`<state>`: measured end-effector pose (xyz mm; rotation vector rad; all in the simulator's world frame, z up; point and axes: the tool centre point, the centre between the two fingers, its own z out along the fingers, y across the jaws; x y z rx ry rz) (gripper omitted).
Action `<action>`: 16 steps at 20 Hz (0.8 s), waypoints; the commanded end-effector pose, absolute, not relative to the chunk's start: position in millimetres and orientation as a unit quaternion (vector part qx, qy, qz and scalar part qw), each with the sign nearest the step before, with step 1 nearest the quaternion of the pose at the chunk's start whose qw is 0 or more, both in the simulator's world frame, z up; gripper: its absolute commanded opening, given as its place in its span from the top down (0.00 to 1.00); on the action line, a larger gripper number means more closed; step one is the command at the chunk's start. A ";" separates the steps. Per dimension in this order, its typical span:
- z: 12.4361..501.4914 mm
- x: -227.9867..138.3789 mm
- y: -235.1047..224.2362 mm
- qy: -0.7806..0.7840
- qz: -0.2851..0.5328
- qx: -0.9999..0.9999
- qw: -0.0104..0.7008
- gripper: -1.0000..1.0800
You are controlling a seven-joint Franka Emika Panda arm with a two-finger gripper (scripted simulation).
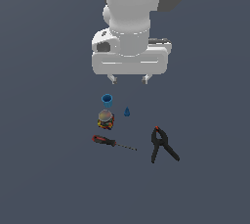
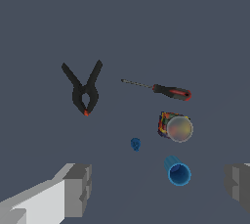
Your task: Pick up a designated object from a clutter of objects.
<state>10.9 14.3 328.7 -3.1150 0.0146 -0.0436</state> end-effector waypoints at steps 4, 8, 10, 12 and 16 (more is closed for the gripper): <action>326.9 10.7 15.4 0.006 -0.012 -1.000 0.014 0.04; 324.9 11.9 14.8 0.001 -0.012 -1.000 0.013 0.04; 322.8 13.3 14.1 -0.006 -0.012 -1.000 0.013 0.04; 320.0 15.2 13.2 -0.014 -0.012 -1.000 0.012 0.04; 311.9 20.5 10.7 -0.038 -0.012 -0.999 0.010 0.04</action>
